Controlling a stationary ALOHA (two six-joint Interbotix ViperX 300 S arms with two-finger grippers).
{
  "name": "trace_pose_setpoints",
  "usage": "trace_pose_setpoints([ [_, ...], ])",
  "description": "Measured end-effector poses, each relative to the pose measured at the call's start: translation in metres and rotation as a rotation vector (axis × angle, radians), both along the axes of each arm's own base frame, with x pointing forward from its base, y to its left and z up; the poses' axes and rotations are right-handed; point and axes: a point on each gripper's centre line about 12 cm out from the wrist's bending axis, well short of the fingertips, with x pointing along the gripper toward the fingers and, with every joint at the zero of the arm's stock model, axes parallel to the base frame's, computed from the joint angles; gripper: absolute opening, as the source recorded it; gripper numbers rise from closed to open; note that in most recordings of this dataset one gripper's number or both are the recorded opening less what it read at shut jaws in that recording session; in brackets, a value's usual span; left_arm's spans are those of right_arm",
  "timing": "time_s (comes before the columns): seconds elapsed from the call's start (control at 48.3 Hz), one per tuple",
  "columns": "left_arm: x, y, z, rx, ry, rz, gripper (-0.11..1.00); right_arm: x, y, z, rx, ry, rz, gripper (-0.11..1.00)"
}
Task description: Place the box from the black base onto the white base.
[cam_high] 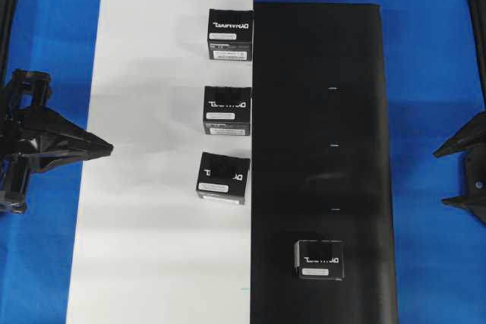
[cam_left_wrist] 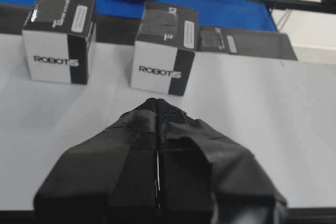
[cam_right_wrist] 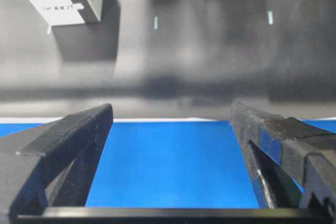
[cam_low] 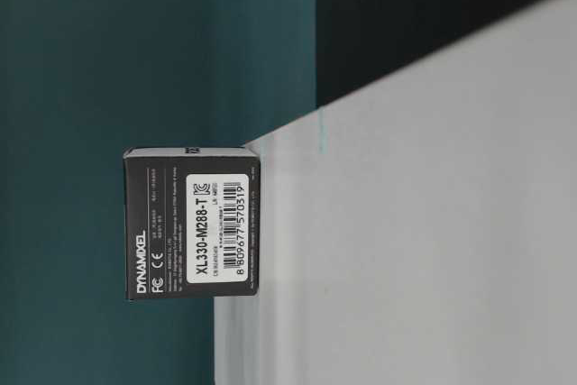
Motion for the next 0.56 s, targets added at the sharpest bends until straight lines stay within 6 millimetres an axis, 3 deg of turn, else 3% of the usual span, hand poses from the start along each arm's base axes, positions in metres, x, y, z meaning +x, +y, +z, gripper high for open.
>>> trace_pose_setpoints([
  [0.559,0.003,0.0,0.005,-0.004,-0.057,0.002,-0.06,-0.006,-0.003,0.01,0.003,-0.064,-0.018,0.99],
])
